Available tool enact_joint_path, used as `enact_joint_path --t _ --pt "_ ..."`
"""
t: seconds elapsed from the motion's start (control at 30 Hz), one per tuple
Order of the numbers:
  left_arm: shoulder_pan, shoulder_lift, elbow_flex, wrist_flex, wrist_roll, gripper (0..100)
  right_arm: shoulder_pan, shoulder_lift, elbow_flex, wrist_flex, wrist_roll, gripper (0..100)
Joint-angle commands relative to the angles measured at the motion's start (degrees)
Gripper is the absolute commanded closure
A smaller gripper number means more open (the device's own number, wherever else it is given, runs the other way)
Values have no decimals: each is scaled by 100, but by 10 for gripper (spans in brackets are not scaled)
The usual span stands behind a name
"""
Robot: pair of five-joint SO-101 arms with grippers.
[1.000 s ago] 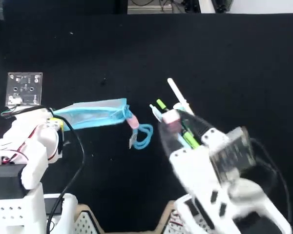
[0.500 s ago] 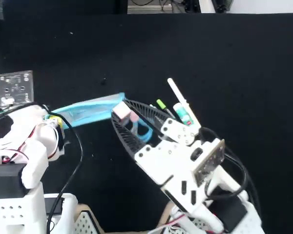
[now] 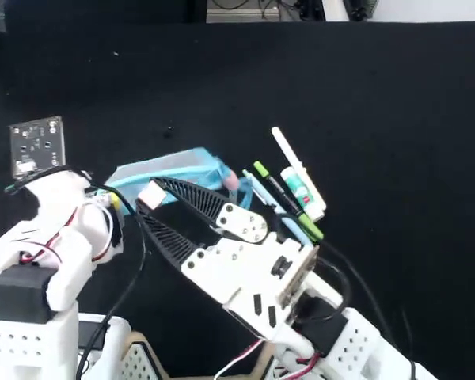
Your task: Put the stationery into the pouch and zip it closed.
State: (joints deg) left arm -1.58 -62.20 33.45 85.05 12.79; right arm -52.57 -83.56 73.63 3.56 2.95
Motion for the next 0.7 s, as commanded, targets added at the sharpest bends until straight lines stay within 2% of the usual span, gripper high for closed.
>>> enact_joint_path --t 0.0,0.2,0.47,0.67 --pt "127 44 268 -9 44 970 -44 -92 57 -211 9 987" --pt "110 44 268 -9 -466 970 79 -92 426 -220 18 987" --pt "163 44 268 9 -501 970 492 -92 585 -237 -9 987" --pt "171 44 268 26 -510 970 484 -40 699 -791 -18 987"
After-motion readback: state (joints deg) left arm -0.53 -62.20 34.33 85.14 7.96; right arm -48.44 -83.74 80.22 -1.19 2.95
